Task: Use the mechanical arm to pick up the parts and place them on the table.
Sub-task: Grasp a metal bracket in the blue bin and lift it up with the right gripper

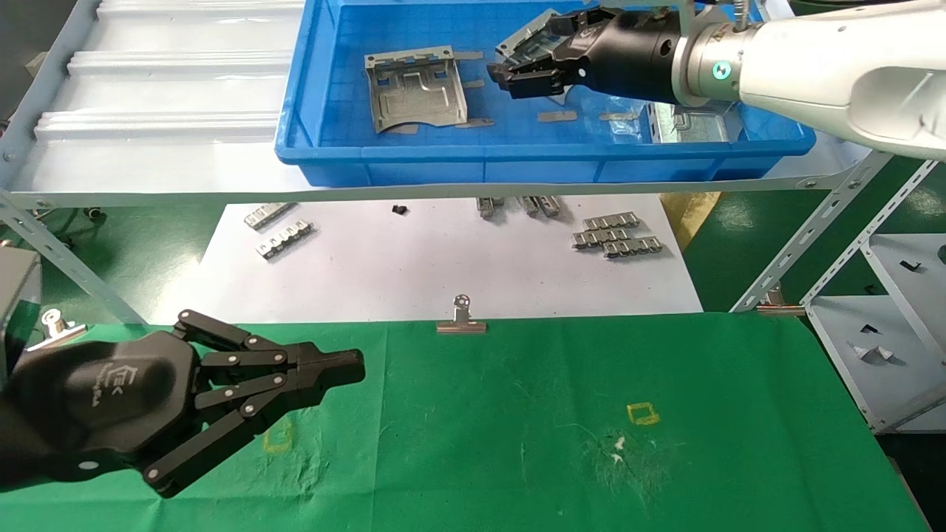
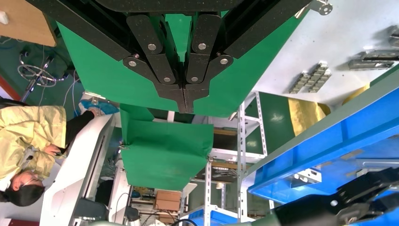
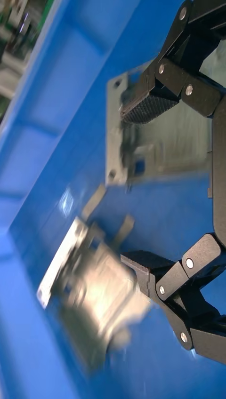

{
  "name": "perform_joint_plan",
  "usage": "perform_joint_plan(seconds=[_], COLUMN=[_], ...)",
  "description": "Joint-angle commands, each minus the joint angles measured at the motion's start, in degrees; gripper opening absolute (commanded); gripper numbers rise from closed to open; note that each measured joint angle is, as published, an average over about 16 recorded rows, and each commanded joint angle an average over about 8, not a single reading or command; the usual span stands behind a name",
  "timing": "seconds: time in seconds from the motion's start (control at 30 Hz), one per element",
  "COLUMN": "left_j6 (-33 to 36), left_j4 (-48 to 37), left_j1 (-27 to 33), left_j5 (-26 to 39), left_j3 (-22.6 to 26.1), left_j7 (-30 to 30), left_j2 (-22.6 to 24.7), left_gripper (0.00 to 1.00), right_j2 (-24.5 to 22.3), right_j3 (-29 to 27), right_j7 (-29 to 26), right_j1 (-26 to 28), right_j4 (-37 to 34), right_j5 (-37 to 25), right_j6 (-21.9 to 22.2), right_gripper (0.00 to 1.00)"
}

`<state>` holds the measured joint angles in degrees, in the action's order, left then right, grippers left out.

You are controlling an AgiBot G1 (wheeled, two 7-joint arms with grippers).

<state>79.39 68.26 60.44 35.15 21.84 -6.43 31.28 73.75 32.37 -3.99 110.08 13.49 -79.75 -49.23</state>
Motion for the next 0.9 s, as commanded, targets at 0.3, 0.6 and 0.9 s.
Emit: perform_joint_plan(seconds=[0.3, 0.6, 0.9], left_j6=[0.0, 0.0, 0.0], left_j4=[0.0, 0.0, 0.0], left_j1=[0.0, 0.0, 0.0], left_j5=[0.0, 0.0, 0.0], left_j3=[0.0, 0.0, 0.0], left_j7=[0.0, 0.0, 0.0], left_j2=[0.0, 0.0, 0.0], left_gripper=[0.0, 0.0, 0.0], right_j2=[4.3, 4.52, 4.56], right_j3=[2.86, 6.51, 10.17], right_j7=[0.2, -4.14, -9.54], right_j1=[1.74, 0.89, -0.08], right_j4=[-5.09, -2.8, -0.38], right_j5=[-2.59, -2.94, -1.96], right_j6=[7.02, 7.35, 10.2], right_gripper=[0.0, 0.0, 0.0])
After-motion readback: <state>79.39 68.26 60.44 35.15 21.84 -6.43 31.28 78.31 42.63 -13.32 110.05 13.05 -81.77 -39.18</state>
